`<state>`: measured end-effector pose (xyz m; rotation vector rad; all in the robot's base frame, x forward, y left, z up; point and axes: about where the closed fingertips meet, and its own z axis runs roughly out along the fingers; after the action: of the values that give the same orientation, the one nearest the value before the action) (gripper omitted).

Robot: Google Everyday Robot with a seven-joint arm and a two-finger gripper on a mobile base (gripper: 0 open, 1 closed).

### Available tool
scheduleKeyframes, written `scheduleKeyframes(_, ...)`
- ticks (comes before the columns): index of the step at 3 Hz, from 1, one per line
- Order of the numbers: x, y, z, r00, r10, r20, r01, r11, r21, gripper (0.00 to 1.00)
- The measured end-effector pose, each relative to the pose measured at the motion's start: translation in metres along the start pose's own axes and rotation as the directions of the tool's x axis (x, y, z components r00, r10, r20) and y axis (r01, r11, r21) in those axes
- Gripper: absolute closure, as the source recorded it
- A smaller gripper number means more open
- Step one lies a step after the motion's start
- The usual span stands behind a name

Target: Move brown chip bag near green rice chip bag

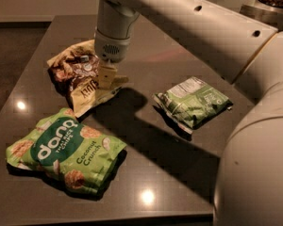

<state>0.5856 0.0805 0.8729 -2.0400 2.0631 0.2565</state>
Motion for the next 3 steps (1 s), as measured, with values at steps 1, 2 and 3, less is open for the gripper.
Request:
scheduleKeyframes(1,-0.008,0.042,-0.020,0.989,-0.140,0.050,0.142,0.9888,-0.045,1.00)
scheduleKeyframes(2,-0.011,0.063,-0.027,0.977,-0.196,0.080,0.201,0.9773,-0.066,1.00)
scheduleKeyframes(3,-0.013,0.080,-0.031,0.964,-0.245,0.105,0.253,0.9651,-0.070,0.75)
